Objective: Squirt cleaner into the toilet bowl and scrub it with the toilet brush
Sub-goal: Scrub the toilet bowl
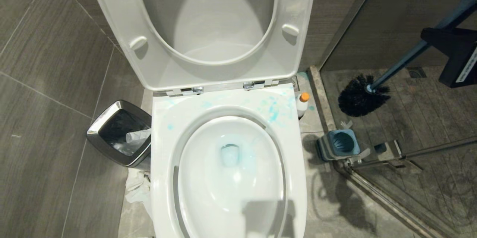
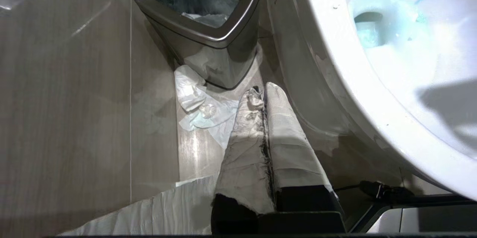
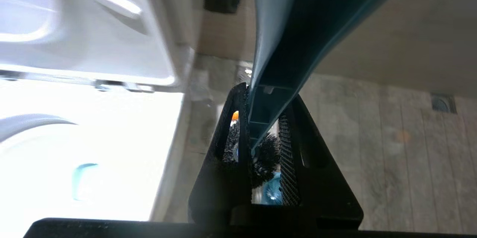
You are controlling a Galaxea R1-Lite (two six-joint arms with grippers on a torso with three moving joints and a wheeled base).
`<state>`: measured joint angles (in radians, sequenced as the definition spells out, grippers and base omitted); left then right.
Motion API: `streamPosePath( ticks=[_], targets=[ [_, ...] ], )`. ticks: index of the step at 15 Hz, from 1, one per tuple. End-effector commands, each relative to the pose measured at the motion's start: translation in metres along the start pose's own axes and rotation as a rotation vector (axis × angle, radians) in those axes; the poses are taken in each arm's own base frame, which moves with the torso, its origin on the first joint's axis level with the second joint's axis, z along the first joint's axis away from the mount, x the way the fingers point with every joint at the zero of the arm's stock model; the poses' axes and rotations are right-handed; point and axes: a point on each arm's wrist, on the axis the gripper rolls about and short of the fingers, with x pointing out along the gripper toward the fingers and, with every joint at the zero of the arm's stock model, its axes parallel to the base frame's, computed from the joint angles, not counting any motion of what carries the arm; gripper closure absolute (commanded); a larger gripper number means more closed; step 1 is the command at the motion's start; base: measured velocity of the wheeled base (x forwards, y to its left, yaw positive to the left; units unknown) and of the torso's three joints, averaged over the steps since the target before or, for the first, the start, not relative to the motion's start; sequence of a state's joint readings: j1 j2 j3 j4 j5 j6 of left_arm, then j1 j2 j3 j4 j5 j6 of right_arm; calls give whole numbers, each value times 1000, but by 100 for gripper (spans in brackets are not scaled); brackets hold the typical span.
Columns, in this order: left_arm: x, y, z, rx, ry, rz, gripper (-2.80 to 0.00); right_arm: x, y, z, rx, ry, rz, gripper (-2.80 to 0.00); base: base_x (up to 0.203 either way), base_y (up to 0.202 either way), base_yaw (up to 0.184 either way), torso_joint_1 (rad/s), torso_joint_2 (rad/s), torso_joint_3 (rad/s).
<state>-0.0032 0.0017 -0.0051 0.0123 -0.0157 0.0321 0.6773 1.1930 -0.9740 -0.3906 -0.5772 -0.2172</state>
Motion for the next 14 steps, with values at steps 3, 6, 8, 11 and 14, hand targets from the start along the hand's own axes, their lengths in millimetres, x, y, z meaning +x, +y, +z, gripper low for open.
streamPosePath(
  ticks=[3,6,8,11,14],
  targets=[
    [0,0,0,0,1,0,0,3,27,-3,-15,31,80,0,0,0,0,1,3,206],
    [0,0,0,0,2,-1,0,9,49,-2,-19,39,142,0,0,0,0,3,3,198],
    [0,0,0,0,2,1,0,14,66,-1,-21,46,179,0,0,0,0,0,2,202],
    [0,0,0,0,2,0,0,25,93,-7,-16,72,222,0,0,0,0,1,7,199],
    [0,0,0,-1,2,0,0,34,124,-19,1,111,271,0,0,0,0,4,2,199]
  ],
)
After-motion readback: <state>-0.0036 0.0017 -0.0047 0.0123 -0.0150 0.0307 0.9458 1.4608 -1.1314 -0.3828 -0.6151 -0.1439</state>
